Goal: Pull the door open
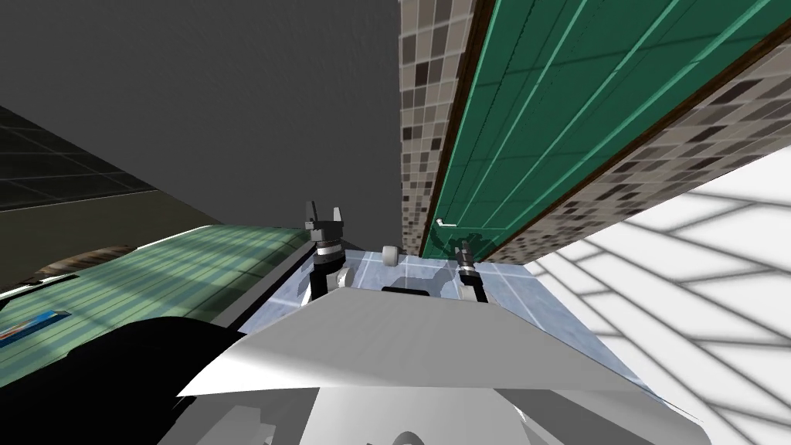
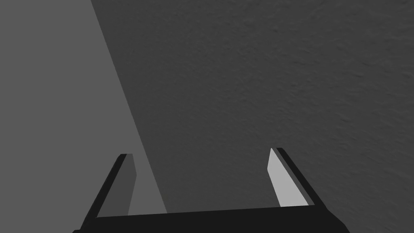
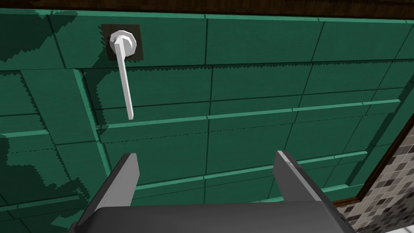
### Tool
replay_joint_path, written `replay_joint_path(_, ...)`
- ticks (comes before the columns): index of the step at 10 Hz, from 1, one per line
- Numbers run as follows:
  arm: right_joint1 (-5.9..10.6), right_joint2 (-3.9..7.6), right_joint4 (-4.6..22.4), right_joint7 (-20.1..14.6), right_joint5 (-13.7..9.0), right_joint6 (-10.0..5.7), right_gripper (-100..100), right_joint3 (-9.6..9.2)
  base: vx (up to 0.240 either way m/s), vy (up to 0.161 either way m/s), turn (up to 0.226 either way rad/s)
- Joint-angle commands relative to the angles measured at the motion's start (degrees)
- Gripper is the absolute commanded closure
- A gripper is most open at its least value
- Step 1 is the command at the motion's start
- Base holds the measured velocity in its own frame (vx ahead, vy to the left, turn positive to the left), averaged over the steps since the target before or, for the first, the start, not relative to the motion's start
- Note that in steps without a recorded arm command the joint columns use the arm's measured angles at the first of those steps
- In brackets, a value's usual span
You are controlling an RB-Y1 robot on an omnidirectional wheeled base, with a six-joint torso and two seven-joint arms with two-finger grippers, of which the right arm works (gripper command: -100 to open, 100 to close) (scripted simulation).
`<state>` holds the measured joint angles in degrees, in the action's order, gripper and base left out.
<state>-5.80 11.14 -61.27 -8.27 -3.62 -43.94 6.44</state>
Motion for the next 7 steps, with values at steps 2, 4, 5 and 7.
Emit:
replay_joint_path(2,1.90,0.81,4.39,-0.45,-0.51,-0.77,-100,0.43,0.073,-0.042,0.170)
replay_joint_path(4,2.71,1.08,7.06,-0.57,-0.69,-1.20,-100,0.58,0.054,-0.032,0.062)
replay_joint_path(5,3.51,1.36,9.09,-0.70,-0.87,-1.62,-100,0.74,0.065,-0.032,0.141)
replay_joint_path(7,4.32,1.63,11.39,-0.83,-1.05,-2.05,-100,0.90,0.054,-0.037,0.073)
